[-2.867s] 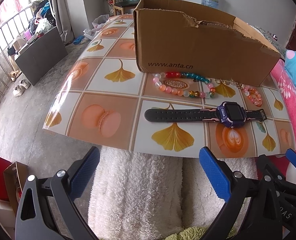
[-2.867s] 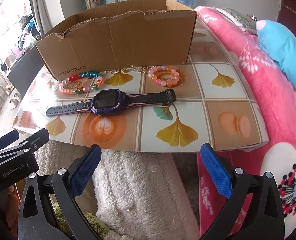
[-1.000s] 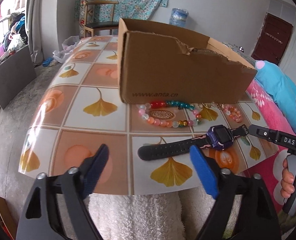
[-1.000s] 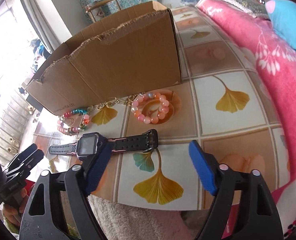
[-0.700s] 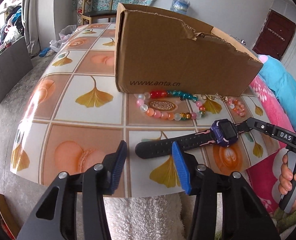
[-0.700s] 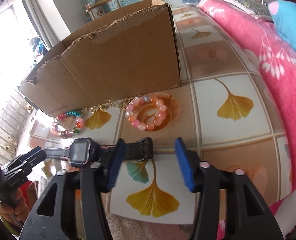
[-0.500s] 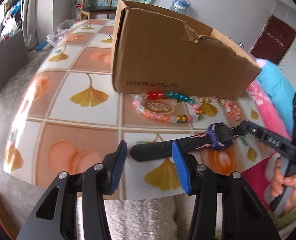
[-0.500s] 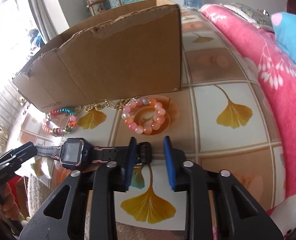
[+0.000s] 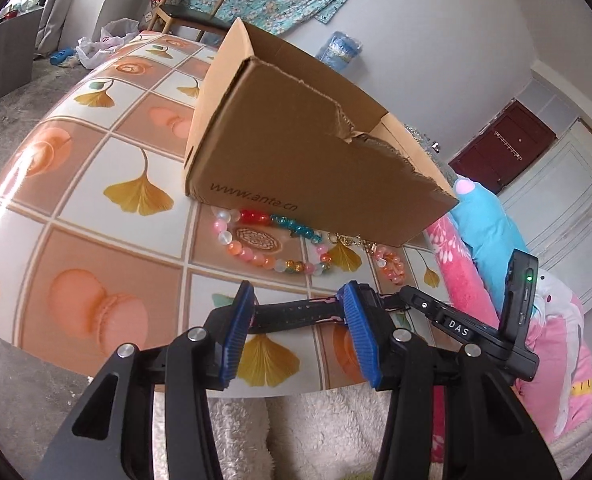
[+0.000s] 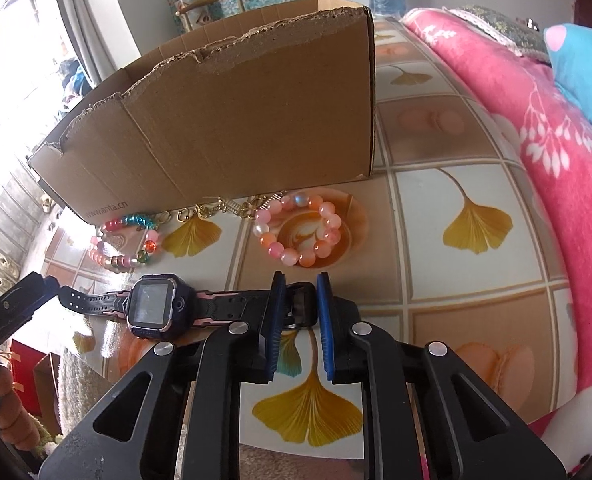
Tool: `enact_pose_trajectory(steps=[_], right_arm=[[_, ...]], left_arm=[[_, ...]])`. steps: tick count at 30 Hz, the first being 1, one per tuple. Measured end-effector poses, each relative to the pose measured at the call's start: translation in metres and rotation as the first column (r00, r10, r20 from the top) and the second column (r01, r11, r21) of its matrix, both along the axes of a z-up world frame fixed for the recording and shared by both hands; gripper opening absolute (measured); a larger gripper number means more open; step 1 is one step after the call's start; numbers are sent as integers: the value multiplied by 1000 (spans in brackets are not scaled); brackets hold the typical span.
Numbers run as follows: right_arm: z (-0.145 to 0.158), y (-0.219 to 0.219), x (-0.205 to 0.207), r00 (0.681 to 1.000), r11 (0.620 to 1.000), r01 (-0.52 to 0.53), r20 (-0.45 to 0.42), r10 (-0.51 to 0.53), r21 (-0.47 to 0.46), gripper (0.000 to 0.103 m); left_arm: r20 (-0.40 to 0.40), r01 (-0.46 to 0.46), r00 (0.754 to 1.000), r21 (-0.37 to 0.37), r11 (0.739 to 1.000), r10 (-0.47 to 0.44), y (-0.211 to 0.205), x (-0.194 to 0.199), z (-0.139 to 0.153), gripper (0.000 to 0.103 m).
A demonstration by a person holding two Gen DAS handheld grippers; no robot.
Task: Organize jewelry
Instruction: 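Close the left tool on the watch strap while the right tool holds it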
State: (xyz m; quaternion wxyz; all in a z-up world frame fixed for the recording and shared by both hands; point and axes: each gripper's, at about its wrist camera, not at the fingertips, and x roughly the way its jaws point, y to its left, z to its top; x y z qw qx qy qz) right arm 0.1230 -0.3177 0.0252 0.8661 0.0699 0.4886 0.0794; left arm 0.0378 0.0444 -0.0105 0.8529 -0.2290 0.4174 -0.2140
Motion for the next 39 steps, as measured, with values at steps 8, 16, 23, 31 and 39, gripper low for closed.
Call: enact_pose_trajectory(steps=[8,16,23,31,39], right_arm=[[-1,-1,1,1000,1000,2,3,-2,1,15],[2,-4,0,1000,1000,3,10,-3,8,16],[34,9,-9,986,977,-142,107,126,159,17],[24,58,1,937,866,-337,43,346,370,17],[9,79,23,892,757,-337,-68,448,560,16]], left_arm=[[1,-1,1000,-32,999,1,-5,1,-12,44],[-17,24,1000,-50,998,-25,-13,3,-19,44],[-25,32,999,-109,994,-34,-7,5,-23,43],[-46,16,999,-246,969,-28,19,2,-27,43],[13,38,999,-191,981,-36,24,-9,-21,43]])
